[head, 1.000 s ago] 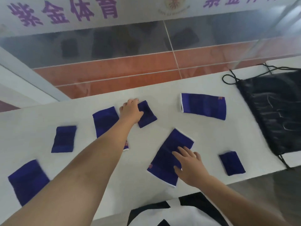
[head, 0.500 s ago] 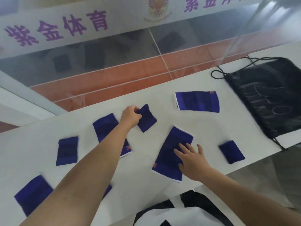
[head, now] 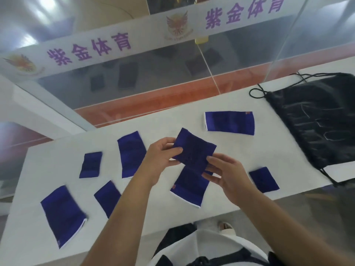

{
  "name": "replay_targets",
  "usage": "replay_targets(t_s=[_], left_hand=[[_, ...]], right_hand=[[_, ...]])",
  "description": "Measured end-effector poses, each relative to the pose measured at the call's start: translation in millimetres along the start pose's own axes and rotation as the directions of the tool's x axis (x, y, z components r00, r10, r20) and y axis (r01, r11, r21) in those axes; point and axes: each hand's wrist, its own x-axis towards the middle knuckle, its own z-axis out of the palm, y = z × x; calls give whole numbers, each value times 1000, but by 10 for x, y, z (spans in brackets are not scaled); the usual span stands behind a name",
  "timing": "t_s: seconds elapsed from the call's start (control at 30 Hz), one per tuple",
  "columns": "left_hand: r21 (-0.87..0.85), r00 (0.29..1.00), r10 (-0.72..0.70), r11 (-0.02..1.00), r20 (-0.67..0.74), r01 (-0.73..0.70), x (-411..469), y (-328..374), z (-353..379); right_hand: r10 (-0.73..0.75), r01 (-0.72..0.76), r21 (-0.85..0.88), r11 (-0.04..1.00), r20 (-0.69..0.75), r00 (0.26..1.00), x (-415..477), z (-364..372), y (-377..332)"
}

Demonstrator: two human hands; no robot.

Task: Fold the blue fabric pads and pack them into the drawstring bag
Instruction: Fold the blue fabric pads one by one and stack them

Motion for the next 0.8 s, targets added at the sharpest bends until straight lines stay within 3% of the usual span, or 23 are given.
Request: replay_targets(t_s=[0.13,0.2,0.3,0.43,0.6,0.8], left_hand=[[12,983,-90,996,-157,94,-158,-297,372],[199,966,-14,978,-258,67,-264,-363,564],[594,930,239,804,-280,-27,-452,-326,863],[789,911,378,605,-166,-107,-615,-278,1208],[690,914,385,697,-131,-195,-762,-342,1381],[465,920,303,871,-250,-160,-879,-408,1427]], right_hand=[[11,-13,-61,998,-27,1000,-86,-237,128],[-6,2,-76,997,-58,998,-141,-327,162],[-71,64,-105,992,-71,995,-231,-403,145],[-155,149,-140,979,-31,988,-290,-471,78],[-167,169,-66,983,25,986,-398,-537,-16],[-144,155,-107,982,104,984,-508,-706,-50]])
